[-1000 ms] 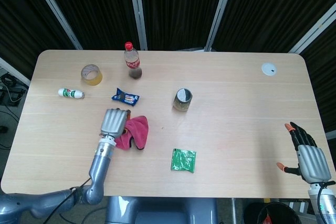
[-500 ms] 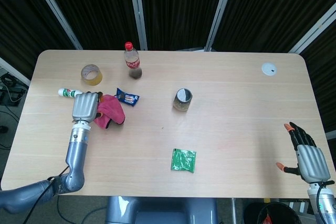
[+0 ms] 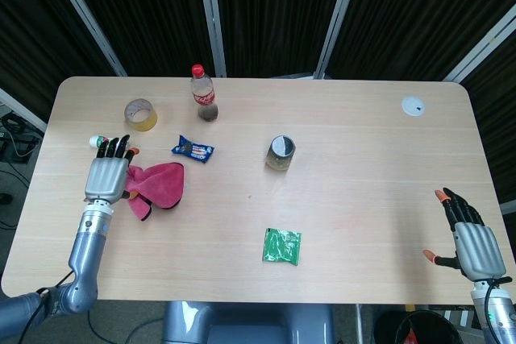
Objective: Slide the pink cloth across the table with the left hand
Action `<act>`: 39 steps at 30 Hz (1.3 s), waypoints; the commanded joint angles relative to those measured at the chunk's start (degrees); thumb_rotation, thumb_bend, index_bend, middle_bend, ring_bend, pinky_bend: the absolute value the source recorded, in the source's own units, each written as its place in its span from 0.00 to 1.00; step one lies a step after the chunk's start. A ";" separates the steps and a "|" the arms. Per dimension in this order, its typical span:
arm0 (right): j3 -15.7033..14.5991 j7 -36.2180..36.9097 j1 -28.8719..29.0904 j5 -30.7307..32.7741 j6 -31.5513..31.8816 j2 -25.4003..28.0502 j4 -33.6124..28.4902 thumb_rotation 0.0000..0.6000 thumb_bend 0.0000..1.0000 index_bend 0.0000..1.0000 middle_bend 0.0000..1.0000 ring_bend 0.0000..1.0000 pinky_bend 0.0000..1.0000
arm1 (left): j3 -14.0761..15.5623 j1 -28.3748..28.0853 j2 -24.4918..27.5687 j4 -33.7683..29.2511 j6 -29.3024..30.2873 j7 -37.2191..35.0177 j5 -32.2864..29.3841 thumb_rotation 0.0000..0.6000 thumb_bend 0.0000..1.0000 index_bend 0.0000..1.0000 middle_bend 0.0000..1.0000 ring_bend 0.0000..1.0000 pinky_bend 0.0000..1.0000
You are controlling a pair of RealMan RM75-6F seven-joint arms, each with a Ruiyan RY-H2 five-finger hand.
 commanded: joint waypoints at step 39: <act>-1.21 -5.23 0.00 -2.97 1.25 -0.06 0.82 1.00 0.00 0.00 0.00 0.00 0.12 | 19.91 26.19 19.01 -7.05 24.55 -25.89 34.60 1.00 0.00 0.00 0.00 0.00 0.00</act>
